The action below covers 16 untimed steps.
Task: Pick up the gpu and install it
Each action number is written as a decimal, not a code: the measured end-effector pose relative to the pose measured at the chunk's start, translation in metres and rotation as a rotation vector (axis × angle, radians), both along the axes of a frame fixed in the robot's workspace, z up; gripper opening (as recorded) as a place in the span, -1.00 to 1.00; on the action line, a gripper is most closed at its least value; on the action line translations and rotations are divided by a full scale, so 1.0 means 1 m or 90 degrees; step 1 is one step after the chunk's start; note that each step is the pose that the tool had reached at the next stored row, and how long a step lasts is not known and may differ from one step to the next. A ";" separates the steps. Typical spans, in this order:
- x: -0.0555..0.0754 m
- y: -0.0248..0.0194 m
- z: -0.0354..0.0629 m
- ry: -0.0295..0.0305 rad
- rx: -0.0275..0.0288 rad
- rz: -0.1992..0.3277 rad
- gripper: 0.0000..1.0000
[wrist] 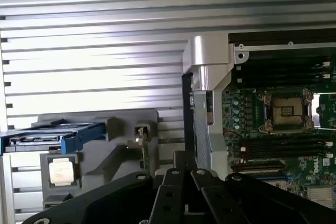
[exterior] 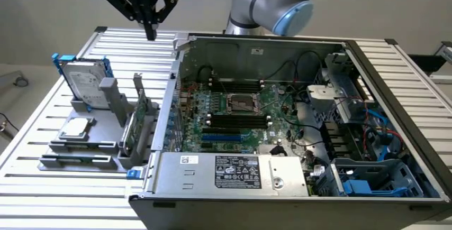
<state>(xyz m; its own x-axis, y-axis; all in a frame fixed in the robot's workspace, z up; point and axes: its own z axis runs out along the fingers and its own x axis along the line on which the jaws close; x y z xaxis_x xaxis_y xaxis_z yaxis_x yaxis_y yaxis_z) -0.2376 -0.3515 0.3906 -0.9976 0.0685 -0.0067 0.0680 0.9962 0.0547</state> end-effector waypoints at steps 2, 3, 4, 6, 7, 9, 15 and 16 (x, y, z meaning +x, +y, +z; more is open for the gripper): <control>-0.007 0.0025 0.0000 0.0033 0.0000 0.000 -0.79; -0.011 0.0034 -0.0001 0.0054 -0.0001 0.000 -0.79; -0.016 0.0037 -0.0006 0.0073 -0.0001 0.000 -0.79; -0.025 0.0037 -0.0024 0.0095 0.0000 0.000 -0.79; -0.028 0.0036 -0.0033 0.0111 0.0000 0.000 -0.79; -0.033 0.0030 -0.0048 0.0148 0.0000 0.000 -0.79; -0.039 -0.0026 -0.0064 0.0190 -0.0001 0.003 -0.79; -0.041 -0.0043 -0.0064 0.0190 -0.0001 0.004 -0.79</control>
